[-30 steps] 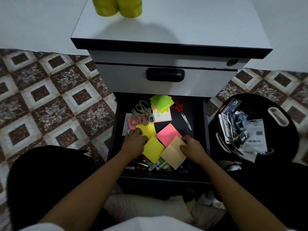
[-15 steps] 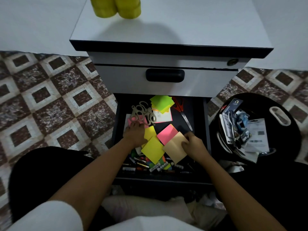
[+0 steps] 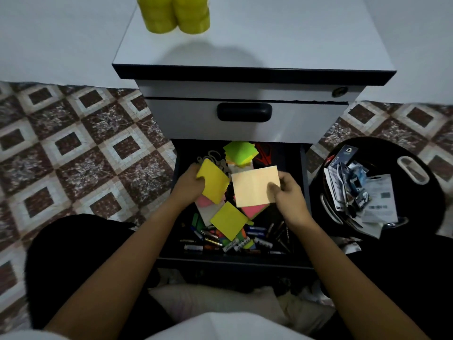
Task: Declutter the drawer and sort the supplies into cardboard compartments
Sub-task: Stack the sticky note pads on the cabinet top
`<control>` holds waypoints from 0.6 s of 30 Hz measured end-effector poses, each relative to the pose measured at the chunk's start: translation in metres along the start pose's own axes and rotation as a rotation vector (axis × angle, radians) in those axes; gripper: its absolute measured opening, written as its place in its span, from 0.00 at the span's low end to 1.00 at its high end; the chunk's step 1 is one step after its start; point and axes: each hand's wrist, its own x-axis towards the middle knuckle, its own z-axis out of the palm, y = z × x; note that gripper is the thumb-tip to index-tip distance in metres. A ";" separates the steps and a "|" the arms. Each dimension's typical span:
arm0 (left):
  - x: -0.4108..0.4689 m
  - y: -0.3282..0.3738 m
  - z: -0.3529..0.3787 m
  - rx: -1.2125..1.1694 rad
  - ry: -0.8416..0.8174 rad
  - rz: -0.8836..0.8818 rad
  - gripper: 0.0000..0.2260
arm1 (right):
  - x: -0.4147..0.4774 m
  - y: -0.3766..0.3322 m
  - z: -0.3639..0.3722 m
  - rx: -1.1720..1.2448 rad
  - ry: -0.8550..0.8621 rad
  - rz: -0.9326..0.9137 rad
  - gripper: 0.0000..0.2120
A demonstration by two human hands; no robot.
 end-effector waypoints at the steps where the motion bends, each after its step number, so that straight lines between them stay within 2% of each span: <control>1: -0.002 0.003 0.002 -0.157 0.006 -0.060 0.15 | 0.000 0.002 0.005 0.081 0.001 0.042 0.09; 4: -0.015 0.014 0.016 -0.647 -0.032 -0.250 0.12 | 0.000 0.016 0.024 0.274 0.024 0.199 0.09; 7: -0.024 0.014 0.037 -0.842 -0.067 -0.320 0.08 | 0.000 0.033 0.037 0.292 0.088 0.300 0.12; 12: -0.032 0.002 0.075 -0.713 -0.051 -0.318 0.11 | -0.003 0.053 0.047 0.210 0.107 0.379 0.15; 15: -0.033 -0.004 0.087 -0.403 -0.075 -0.235 0.14 | -0.007 0.059 0.040 0.188 0.090 0.400 0.13; 18: -0.031 -0.015 0.090 -0.188 -0.139 -0.143 0.08 | -0.006 0.061 0.025 0.260 0.041 0.471 0.13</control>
